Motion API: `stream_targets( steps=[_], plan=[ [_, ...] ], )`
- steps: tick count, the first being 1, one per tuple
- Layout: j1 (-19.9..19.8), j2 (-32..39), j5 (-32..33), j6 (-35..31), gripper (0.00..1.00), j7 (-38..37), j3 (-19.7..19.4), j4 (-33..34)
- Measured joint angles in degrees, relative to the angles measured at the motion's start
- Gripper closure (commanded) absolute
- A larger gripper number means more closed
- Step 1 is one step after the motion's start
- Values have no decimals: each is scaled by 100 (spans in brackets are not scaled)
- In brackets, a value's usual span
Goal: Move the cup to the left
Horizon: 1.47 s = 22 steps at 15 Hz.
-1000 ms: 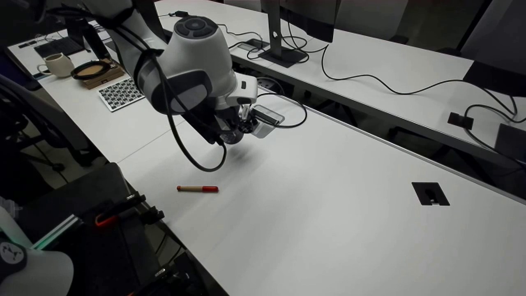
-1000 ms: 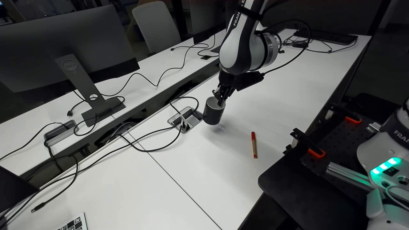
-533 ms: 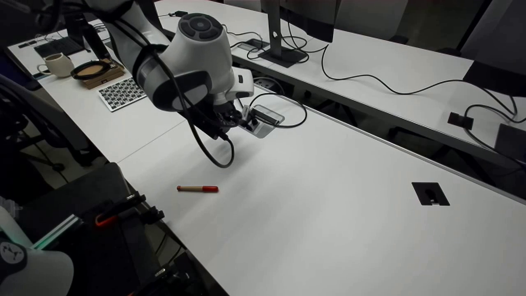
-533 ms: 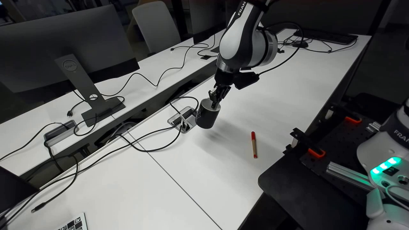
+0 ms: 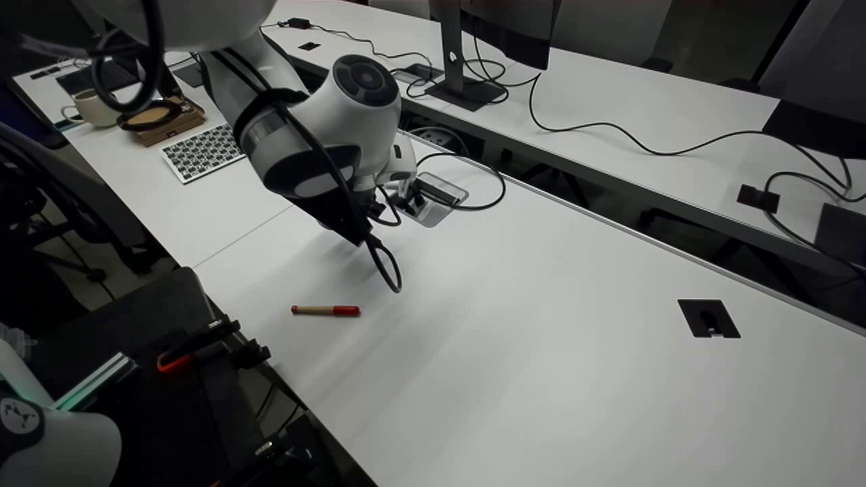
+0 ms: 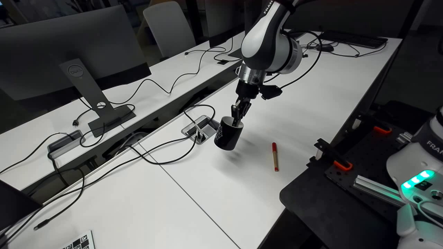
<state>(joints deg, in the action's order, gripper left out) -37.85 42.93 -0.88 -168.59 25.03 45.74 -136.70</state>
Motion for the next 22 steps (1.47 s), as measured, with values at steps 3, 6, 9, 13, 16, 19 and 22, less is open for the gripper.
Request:
stream_targets(
  steps=[3,6,9,13,16,19,22],
  plan=[
    [-22,66,0,205,98,190,14,34],
    [-15,84,0,428,98,346,89,48],
    [-8,100,-1,676,98,514,190,79],
    [-5,204,-22,1014,98,759,307,203],
    [-123,447,-185,1333,98,1073,444,391],
    [-316,834,-424,1752,98,1469,498,675],
    [-359,1125,-611,1915,98,1647,400,920]
  ],
)
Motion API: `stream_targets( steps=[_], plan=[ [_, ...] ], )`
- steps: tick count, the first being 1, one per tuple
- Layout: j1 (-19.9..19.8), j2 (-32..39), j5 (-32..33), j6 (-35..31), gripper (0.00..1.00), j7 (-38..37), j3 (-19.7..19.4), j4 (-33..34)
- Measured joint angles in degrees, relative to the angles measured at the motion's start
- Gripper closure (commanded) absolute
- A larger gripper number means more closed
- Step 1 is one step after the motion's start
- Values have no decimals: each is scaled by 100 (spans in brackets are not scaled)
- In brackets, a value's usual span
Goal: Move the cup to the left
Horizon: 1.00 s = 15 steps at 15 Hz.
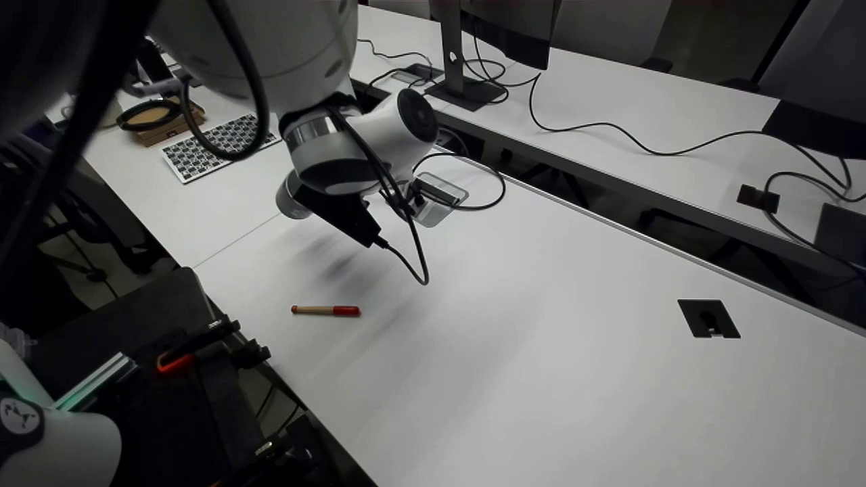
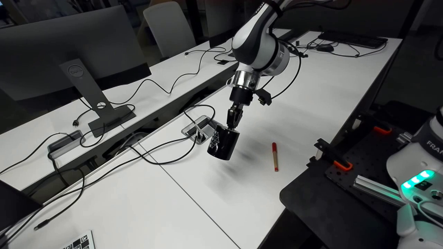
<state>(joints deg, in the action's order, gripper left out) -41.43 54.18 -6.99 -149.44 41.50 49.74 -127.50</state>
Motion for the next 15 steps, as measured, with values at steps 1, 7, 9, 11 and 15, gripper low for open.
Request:
stream_targets(
  steps=[1,7,9,11,15],
  plan=[
    [12,62,-52,1,98,21,-47,59],
    [166,338,-279,8,98,32,-297,366],
    [284,382,-336,-11,98,21,-425,469],
    [419,414,-396,-46,98,12,-562,564],
    [715,427,-504,-122,98,-10,-814,714]
  ],
)
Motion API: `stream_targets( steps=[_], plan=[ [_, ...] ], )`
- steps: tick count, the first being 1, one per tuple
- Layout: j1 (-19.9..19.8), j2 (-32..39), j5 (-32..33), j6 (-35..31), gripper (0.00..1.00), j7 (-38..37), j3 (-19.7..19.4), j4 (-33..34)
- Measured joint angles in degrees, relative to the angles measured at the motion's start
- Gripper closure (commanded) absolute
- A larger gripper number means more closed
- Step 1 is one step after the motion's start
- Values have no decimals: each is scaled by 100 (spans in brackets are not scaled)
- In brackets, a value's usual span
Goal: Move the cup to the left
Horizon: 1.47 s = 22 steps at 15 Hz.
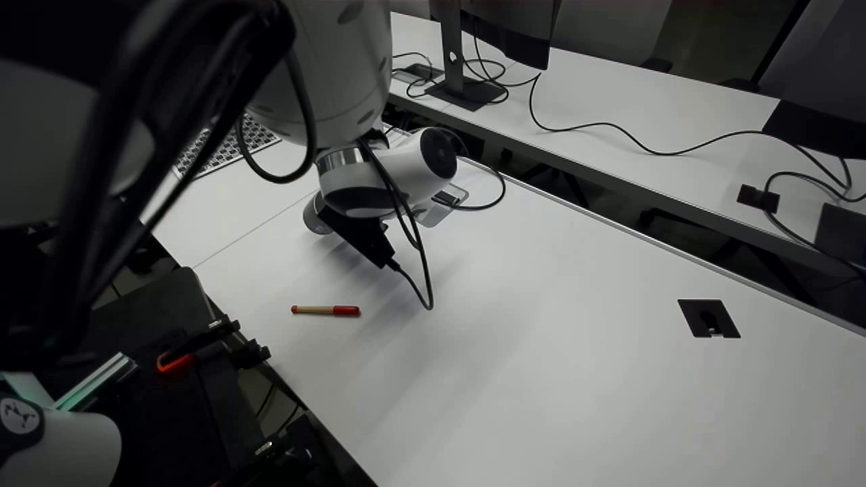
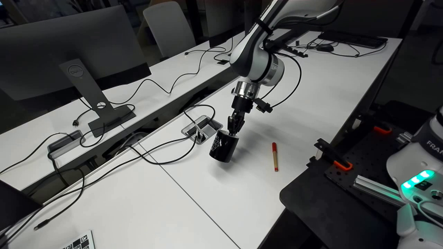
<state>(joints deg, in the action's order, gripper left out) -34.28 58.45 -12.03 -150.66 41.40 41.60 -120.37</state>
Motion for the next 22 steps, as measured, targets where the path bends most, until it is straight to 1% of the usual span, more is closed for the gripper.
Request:
stream_targets(
  steps=[6,11,18,22],
  plan=[
    [337,37,-168,21,98,-20,-218,195],
    [354,212,-345,172,98,-14,-257,362],
    [383,404,-375,470,98,23,-330,592],
    [427,469,-375,856,98,182,-375,742]
  ],
)
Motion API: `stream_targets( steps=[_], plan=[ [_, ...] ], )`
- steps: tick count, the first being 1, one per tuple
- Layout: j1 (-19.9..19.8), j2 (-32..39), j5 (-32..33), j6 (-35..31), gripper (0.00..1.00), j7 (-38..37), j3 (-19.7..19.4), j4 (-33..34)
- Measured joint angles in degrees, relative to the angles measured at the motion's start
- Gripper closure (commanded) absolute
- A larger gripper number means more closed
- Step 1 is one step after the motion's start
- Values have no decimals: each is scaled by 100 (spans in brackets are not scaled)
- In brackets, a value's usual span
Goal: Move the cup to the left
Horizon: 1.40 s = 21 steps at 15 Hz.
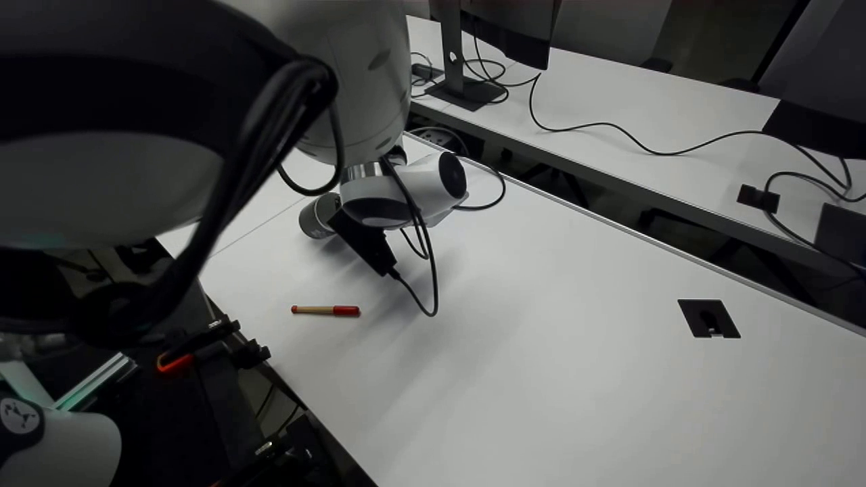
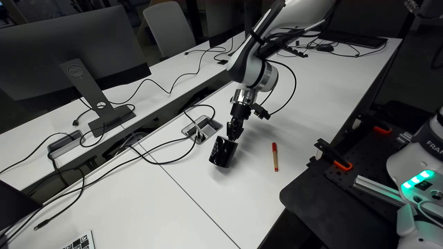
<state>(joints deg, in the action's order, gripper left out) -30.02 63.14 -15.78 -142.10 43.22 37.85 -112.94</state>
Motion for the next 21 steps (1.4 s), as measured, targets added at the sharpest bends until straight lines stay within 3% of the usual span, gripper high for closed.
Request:
stream_targets(
  steps=[21],
  plan=[
    [476,204,-707,1218,98,511,-608,737]
  ],
)
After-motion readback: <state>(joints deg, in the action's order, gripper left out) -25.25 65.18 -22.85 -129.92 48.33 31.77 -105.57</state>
